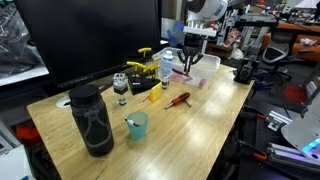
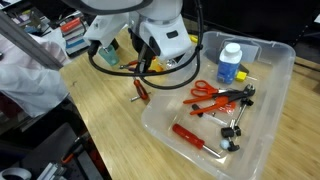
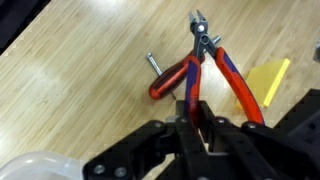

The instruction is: Take the small pliers out of the box and put them on the table

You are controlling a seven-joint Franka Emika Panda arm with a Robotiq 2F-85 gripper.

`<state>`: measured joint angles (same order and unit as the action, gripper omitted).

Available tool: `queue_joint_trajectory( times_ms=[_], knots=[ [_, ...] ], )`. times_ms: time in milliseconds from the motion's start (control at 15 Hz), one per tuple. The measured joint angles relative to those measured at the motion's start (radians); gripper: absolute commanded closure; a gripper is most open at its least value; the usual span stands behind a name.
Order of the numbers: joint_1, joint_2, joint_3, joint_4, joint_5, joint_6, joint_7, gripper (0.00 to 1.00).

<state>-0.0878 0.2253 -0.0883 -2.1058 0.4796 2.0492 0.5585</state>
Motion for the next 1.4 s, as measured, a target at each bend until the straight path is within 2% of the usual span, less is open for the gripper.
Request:
queue_joint_trajectory(
  times_ms=[267,533,733,1000,1267,1333,1400],
  knots=[
    [0.051,0.061,0.037,0.000,-0.026,-0.041,-0.059,0.96],
    [0.107,0.083,0.067,0.001,-0.043,-0.049,-0.056,0.96],
    [0.149,0.109,0.106,0.010,-0.016,-0.043,-0.041,0.96],
    [0.210,0.197,0.161,0.047,0.039,0.017,-0.022,0.96],
    [0.248,0.285,0.180,0.093,0.048,0.083,-0.013,0.96],
    [0.252,0.300,0.180,0.104,0.048,0.094,-0.011,0.93],
    [0.255,0.312,0.180,0.112,0.047,0.106,-0.008,0.67]
  ],
)
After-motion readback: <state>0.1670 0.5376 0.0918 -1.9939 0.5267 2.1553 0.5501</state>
